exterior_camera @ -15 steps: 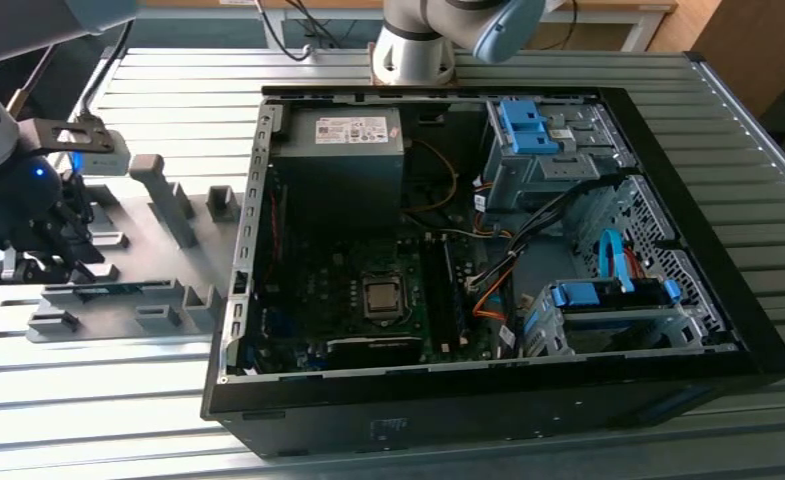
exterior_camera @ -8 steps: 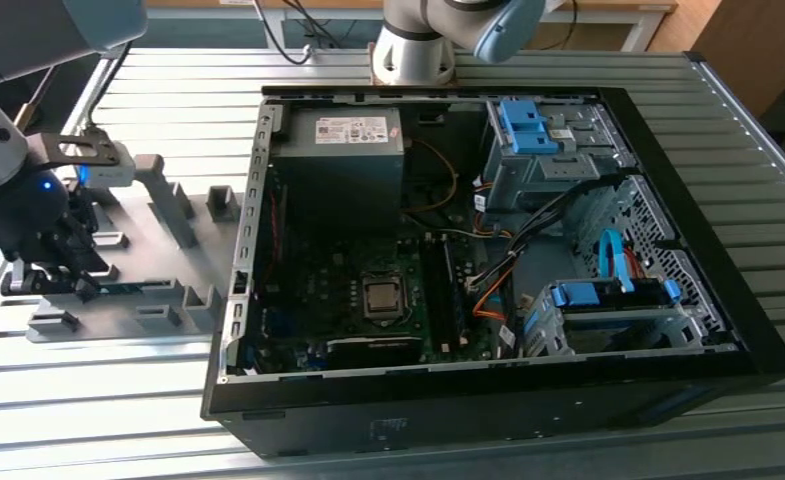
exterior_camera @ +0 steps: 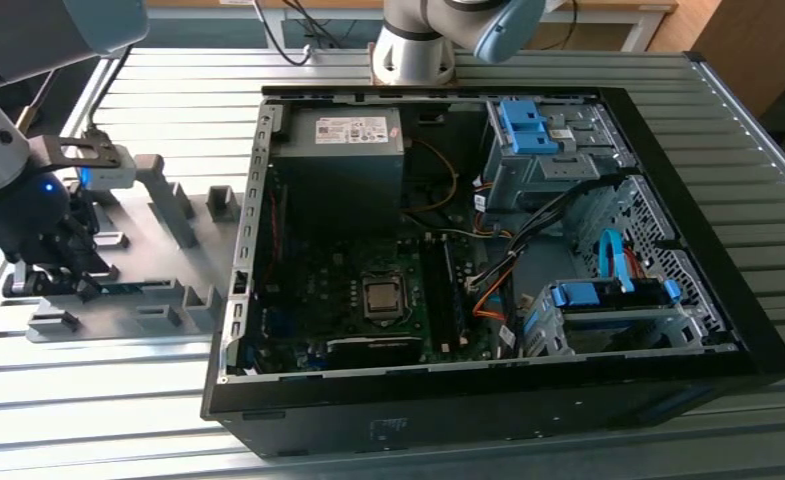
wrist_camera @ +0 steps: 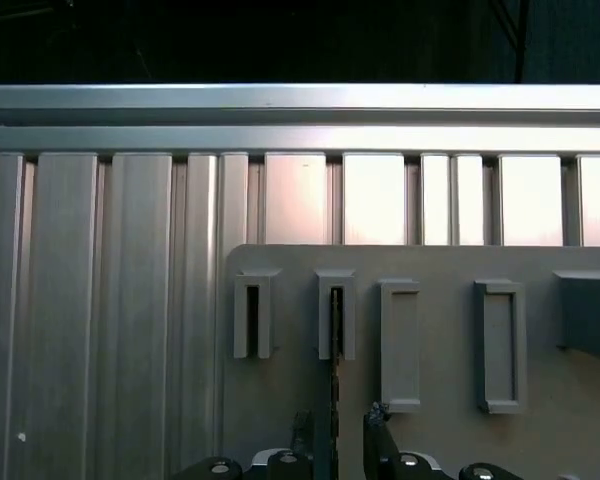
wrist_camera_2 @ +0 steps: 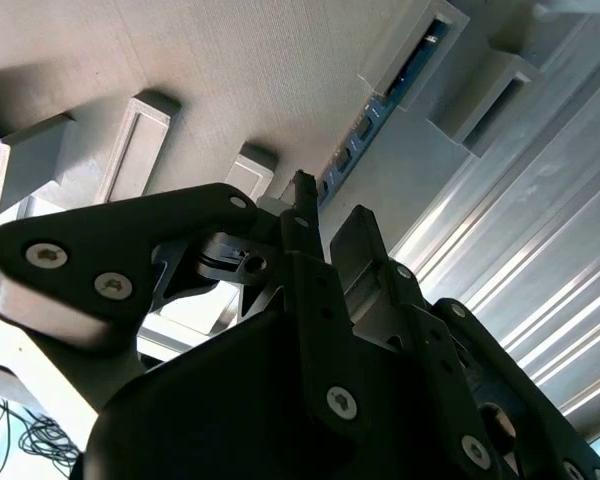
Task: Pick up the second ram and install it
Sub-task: 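Pick up the second ram and move it above second insertion slot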
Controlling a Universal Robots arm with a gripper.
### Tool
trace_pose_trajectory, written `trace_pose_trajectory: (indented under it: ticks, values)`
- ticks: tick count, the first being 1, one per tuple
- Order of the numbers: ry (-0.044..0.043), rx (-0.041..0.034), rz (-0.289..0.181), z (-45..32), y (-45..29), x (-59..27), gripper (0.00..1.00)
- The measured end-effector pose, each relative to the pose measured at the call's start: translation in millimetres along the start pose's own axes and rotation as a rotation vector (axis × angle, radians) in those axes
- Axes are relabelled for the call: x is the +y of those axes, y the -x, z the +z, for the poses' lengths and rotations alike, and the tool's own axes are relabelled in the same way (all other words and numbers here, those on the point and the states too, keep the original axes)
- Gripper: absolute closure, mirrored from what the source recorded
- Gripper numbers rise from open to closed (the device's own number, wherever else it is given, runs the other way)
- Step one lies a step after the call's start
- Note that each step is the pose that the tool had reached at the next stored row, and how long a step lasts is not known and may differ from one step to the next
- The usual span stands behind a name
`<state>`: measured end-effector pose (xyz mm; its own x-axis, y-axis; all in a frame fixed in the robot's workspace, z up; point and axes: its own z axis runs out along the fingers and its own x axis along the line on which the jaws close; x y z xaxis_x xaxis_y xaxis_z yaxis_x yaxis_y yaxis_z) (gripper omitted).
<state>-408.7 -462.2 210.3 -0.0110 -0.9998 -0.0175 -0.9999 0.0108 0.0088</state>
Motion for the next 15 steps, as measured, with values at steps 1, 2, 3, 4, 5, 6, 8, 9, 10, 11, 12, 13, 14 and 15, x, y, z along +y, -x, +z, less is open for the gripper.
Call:
trace_pose_trajectory:
  ticks: [1, 2, 3, 4, 5, 6, 8, 9, 10, 11, 12, 13, 14, 15]
  values:
    - [-0.0001, -0.0001, 0.000, 0.4, 0.0, 0.0, 0.67]
    - [-0.0004, -0.0003, 0.000, 1.0, 0.0, -0.1, 0.67]
    - [-0.0002, -0.0002, 0.000, 1.3, 0.0, 0.0, 0.67]
    - [-0.0001, -0.0002, 0.000, 1.8, 0.0, 0.0, 0.67]
    - [-0.0002, -0.0003, 0.000, 2.3, -0.1, 0.0, 0.67]
    - [-0.0004, -0.0003, 0.000, 2.8, -0.1, 0.0, 0.67]
    - [-0.0006, -0.0003, 0.000, 3.9, -0.1, -0.1, 0.67]
    - [-0.0006, -0.0003, 0.000, 4.4, -0.1, -0.1, 0.67]
    - [-0.0006, -0.0003, 0.000, 5.0, -0.1, -0.1, 0.67]
    - [-0.0005, -0.0003, 0.000, 5.5, -0.1, -0.1, 0.67]
    - [-0.0006, -0.0003, 0.000, 6.2, -0.1, -0.1, 0.67]
    - [-0.0006, -0.0003, 0.000, 6.9, -0.1, -0.1, 0.67]
    - [-0.0006, -0.0003, 0.000, 7.6, -0.1, -0.1, 0.67]
    - [-0.0006, -0.0003, 0.000, 8.4, -0.2, -0.1, 0.67]
